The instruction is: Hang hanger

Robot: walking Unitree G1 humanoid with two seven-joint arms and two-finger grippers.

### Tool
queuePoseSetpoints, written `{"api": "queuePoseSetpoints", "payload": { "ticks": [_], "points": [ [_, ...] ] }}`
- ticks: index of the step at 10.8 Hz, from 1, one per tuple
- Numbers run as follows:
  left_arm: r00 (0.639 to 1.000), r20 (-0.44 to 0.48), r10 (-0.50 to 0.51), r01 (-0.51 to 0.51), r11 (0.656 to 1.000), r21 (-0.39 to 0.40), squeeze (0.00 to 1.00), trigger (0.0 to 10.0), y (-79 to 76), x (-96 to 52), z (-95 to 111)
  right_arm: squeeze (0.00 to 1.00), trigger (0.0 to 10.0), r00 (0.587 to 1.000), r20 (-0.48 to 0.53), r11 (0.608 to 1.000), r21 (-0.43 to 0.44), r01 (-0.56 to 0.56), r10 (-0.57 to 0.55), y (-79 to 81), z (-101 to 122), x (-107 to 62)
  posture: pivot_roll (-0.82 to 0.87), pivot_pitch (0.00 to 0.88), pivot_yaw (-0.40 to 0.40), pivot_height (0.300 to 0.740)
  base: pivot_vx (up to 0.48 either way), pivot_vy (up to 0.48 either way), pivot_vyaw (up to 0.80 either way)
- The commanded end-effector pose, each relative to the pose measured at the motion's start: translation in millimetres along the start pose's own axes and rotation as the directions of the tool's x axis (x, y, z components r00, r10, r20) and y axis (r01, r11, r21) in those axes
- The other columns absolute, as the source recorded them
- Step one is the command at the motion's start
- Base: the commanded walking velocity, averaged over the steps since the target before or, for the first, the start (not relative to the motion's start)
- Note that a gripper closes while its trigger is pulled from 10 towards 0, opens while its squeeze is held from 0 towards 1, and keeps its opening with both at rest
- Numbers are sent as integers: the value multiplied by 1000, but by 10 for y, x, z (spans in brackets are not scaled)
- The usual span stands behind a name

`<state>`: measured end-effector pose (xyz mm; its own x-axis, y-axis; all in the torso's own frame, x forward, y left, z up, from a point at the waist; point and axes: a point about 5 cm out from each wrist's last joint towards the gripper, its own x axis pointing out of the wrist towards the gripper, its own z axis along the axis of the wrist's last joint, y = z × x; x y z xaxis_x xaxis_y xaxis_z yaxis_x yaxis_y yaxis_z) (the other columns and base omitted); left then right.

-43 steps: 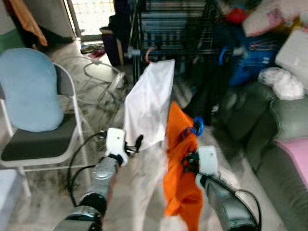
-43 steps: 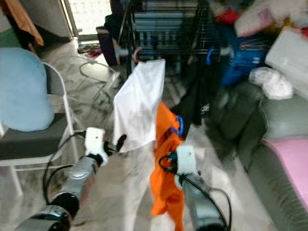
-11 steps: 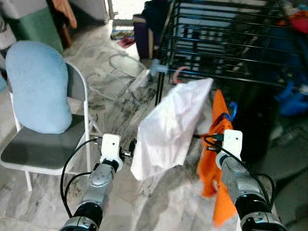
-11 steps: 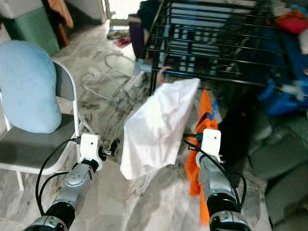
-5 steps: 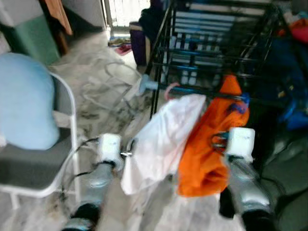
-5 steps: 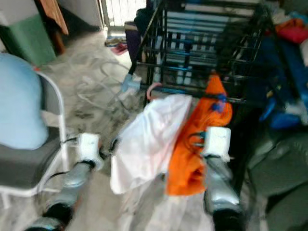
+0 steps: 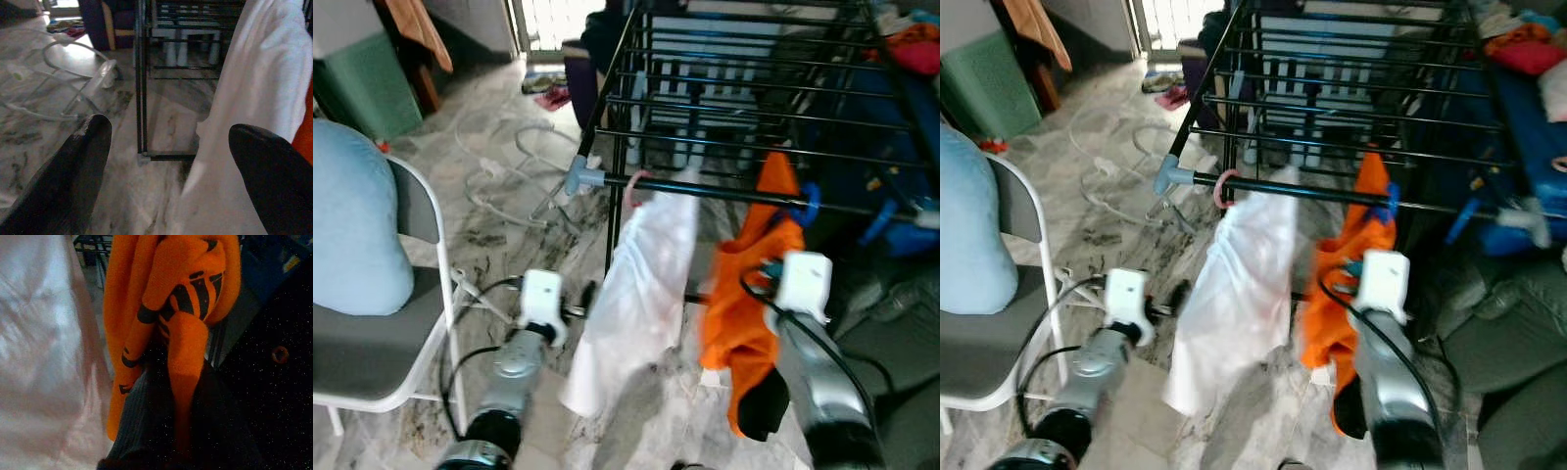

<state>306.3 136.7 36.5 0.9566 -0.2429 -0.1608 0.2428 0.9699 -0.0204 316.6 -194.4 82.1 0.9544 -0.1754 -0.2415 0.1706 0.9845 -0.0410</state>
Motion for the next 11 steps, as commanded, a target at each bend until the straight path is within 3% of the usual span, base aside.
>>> {"api": "queuePoseSetpoints", "payload": {
  "ticks": [1,3,4,6,11],
  "points": [
    [1000,-21,-6,6,1000,1,0,10000,-2,-12,-33,0,10000,999,38,1000,-3,-30,30,55,173,77,-136,70,29,740,0,0,0],
    [1000,-30,-10,10,1000,1,0,10000,-11,-16,-50,0,10000,997,-1,997,-7,-75,74,163,193,156,-131,74,29,740,0,0,0],
    [999,-35,-13,13,1000,2,0,10000,-17,-13,-53,0,10000,990,-47,991,25,-133,134,350,209,221,-118,72,28,740,0,0,0],
    [999,-41,-5,6,1000,6,0,10000,3,-27,-64,0,10000,975,-113,981,71,-183,190,487,128,235,-107,74,25,740,0,0,0],
    [998,-62,-2,2,1000,8,0,10000,-9,-67,-120,0,10000,950,-213,971,123,-205,228,508,-99,229,-97,80,20,740,0,0,0]
  ]
}}
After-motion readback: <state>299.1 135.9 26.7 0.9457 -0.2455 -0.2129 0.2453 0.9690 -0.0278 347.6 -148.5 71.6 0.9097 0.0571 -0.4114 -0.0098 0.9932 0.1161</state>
